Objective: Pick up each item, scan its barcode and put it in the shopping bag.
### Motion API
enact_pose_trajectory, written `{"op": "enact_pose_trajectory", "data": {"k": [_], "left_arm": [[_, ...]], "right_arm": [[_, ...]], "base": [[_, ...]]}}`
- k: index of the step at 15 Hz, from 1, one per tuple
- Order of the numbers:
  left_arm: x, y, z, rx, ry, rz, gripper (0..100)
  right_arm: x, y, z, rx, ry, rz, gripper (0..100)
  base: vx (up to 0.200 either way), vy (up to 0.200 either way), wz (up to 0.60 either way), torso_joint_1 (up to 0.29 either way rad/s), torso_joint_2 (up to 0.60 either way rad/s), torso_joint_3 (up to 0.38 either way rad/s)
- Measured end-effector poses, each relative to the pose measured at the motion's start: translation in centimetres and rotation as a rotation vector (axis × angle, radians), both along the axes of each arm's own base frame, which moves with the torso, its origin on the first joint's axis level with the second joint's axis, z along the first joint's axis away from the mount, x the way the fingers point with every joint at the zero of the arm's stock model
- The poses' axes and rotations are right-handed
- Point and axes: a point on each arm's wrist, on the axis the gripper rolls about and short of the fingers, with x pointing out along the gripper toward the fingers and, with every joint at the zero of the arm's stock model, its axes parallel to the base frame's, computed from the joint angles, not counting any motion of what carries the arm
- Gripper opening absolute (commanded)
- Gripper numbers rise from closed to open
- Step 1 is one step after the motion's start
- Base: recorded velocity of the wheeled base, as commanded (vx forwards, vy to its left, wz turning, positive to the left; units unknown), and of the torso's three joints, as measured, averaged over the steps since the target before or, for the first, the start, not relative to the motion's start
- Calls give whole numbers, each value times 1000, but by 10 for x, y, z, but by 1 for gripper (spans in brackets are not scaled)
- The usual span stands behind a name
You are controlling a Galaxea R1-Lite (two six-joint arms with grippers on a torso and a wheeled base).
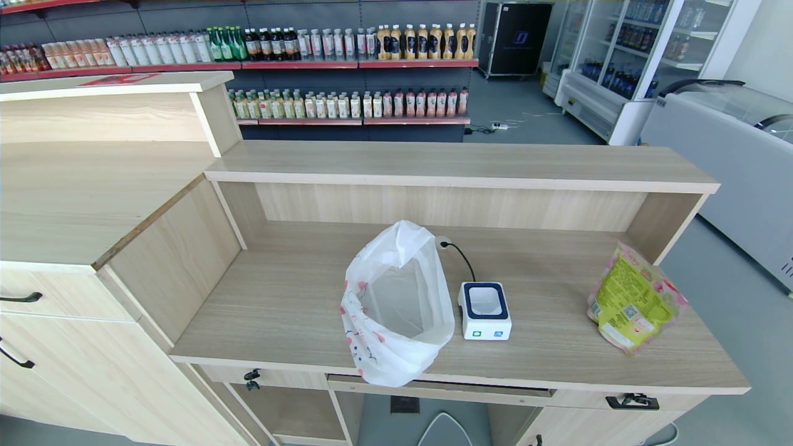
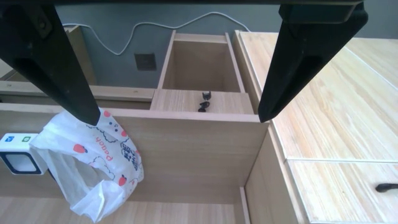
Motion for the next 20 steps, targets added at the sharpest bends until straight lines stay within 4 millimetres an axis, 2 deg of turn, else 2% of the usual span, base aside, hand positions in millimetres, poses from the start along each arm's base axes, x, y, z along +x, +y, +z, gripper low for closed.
{"op": "enact_pose_trajectory", "data": {"k": [3, 4, 6, 8, 11, 13, 15, 17, 20], "left_arm": [[0, 0, 0, 0, 0, 0, 100], [0, 0, 0, 0, 0, 0, 100], [0, 0, 0, 0, 0, 0, 100], [0, 0, 0, 0, 0, 1, 100], [0, 0, 0, 0, 0, 0, 100], [0, 0, 0, 0, 0, 0, 100], [0, 0, 0, 0, 0, 0, 100], [0, 0, 0, 0, 0, 0, 100], [0, 0, 0, 0, 0, 0, 100]], "right_arm": [[3, 0, 0, 34, 70, -74, 0], [6, 1, 0, 70, 159, -117, 0], [13, 0, -1, 212, 455, -195, 0], [23, -5, -4, 494, 746, -413, 0], [35, -20, -5, 1095, 935, -752, 0], [43, -27, -8, 1451, 998, -809, 0], [57, -30, -13, 1747, 1097, -755, 0], [76, -30, -21, 1925, 1180, -733, 0], [99, -30, -36, 1996, 1275, -822, 0]], "base": [[0, 0, 0, 0, 0, 0], [0, 0, 0, 0, 0, 0], [0, 0, 0, 0, 0, 0], [0, 0, 0, 0, 0, 0], [0, 0, 0, 0, 0, 0], [0, 0, 0, 0, 0, 0], [0, 0, 0, 0, 0, 0], [0, 0, 0, 0, 0, 0], [0, 0, 400, 2, 2, 2]]}}
